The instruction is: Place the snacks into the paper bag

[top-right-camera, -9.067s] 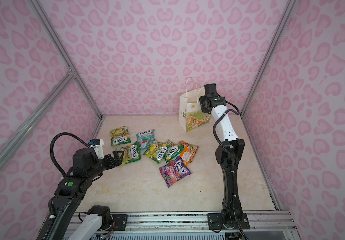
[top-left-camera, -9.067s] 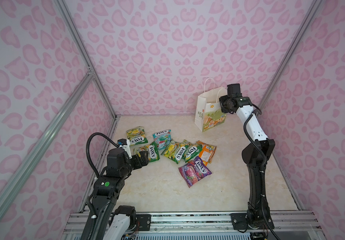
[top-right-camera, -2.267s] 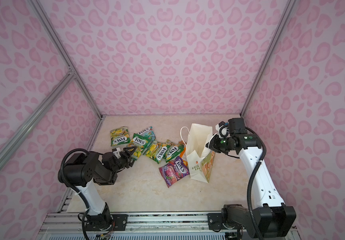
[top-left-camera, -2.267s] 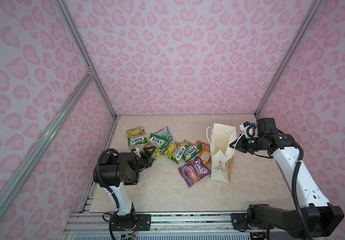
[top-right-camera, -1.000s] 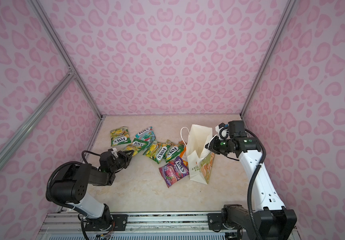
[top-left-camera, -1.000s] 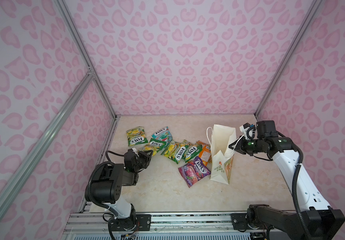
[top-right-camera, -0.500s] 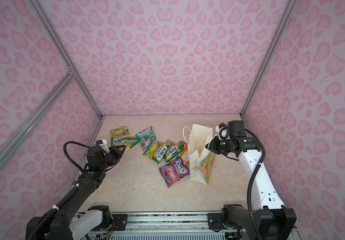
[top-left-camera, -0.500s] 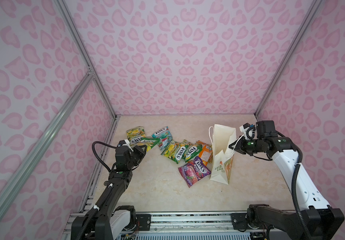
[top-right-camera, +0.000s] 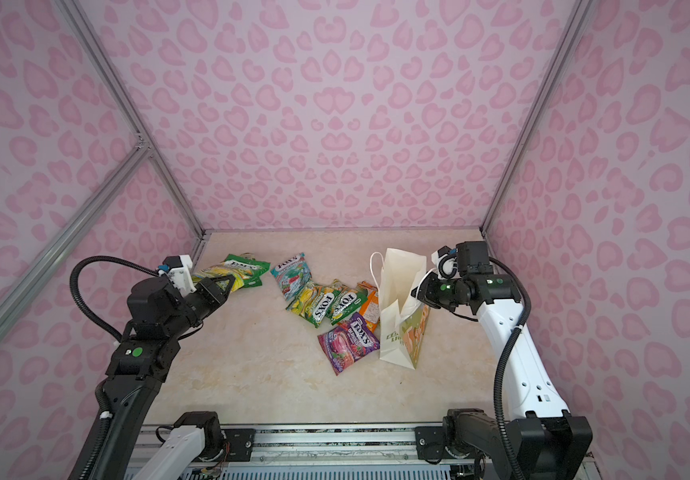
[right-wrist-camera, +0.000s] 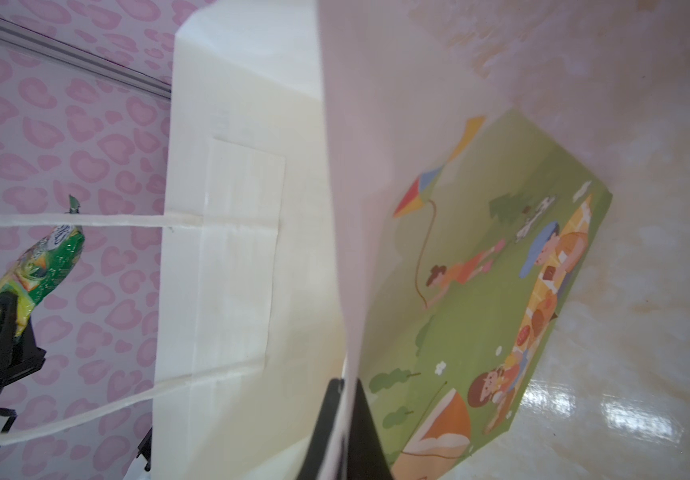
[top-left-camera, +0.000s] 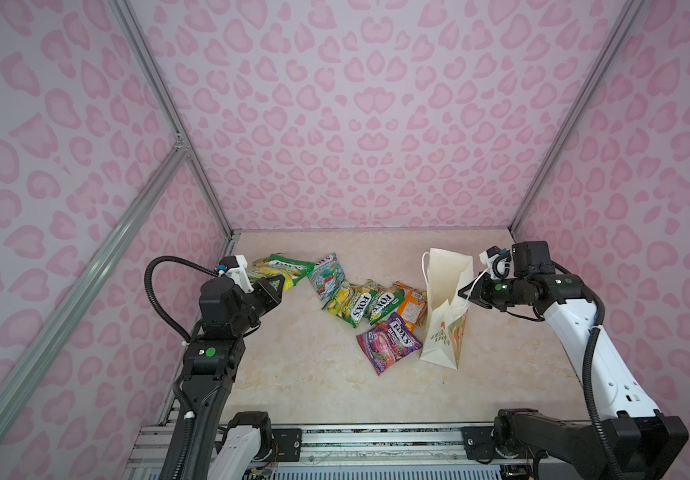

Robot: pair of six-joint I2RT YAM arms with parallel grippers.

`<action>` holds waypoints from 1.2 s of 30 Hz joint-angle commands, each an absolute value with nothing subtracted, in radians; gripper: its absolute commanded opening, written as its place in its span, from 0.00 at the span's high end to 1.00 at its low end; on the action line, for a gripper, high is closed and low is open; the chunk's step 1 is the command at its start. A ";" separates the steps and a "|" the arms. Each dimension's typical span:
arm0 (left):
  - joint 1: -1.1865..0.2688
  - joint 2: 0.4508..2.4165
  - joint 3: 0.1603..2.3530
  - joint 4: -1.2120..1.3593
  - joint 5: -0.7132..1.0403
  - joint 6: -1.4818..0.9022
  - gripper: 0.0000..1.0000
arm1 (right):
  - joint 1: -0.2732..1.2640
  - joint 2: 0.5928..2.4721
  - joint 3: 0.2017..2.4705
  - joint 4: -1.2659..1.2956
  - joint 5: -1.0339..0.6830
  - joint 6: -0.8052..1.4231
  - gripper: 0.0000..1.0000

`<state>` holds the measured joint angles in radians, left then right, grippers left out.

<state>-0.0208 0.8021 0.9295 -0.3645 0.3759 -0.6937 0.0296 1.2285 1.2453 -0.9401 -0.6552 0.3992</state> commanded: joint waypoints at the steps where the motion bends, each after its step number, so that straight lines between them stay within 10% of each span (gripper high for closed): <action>1: -0.038 0.810 1.010 -0.442 0.432 -0.577 0.85 | 0.029 1.232 1.238 -0.919 -0.652 0.384 1.00; 36: -1.079 1.725 2.107 -0.730 -0.073 0.132 0.88 | 0.034 1.197 1.275 -1.019 -0.578 0.354 1.00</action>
<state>-1.0470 1.6623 2.0338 -0.6758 0.0315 0.0345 0.0319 1.2041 1.2819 -1.0161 -0.5785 0.3702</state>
